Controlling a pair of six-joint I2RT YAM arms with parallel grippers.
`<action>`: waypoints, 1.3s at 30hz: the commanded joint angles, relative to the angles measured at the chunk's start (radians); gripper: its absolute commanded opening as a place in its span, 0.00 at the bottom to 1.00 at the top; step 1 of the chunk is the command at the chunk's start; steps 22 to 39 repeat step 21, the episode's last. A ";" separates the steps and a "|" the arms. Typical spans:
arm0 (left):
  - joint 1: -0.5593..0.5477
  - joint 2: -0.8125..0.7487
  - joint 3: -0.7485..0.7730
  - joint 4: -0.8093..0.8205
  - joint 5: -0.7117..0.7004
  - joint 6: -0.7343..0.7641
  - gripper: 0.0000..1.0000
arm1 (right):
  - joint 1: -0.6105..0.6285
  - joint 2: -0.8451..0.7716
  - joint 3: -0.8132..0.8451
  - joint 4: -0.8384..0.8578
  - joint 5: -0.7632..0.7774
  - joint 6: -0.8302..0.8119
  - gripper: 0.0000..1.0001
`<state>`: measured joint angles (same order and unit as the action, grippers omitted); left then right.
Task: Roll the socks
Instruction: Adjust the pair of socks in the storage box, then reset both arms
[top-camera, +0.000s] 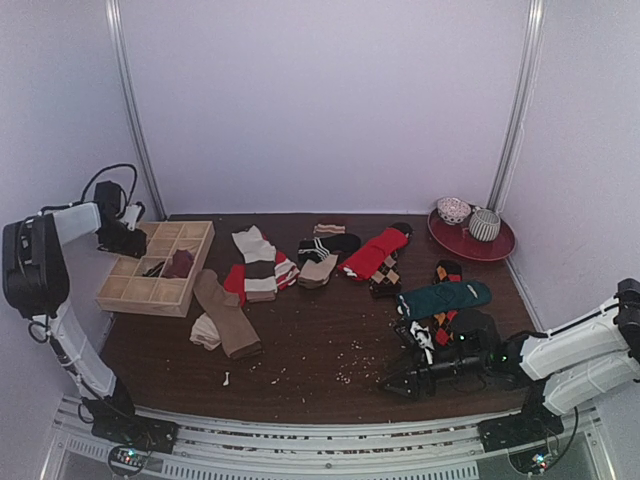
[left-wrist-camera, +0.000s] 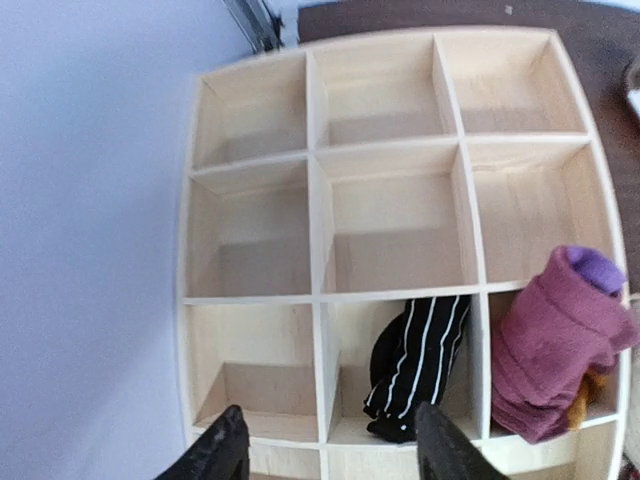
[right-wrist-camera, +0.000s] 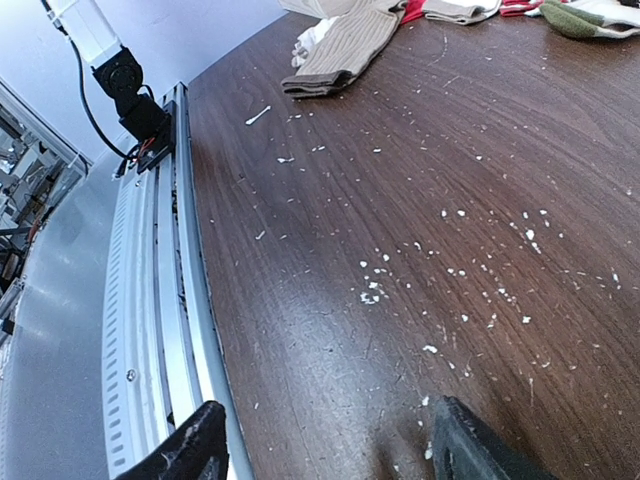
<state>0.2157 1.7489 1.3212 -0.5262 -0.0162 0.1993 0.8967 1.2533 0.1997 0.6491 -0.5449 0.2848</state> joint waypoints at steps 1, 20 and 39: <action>0.005 -0.122 -0.026 0.067 0.052 -0.006 0.63 | -0.006 -0.057 0.016 -0.049 0.098 -0.026 0.71; 0.005 -0.498 -0.210 0.239 0.334 -0.200 0.98 | -0.011 -0.382 0.166 -0.408 0.905 0.202 1.00; 0.004 -0.500 -0.211 0.239 0.318 -0.205 0.98 | -0.011 -0.401 0.170 -0.430 0.932 0.193 1.00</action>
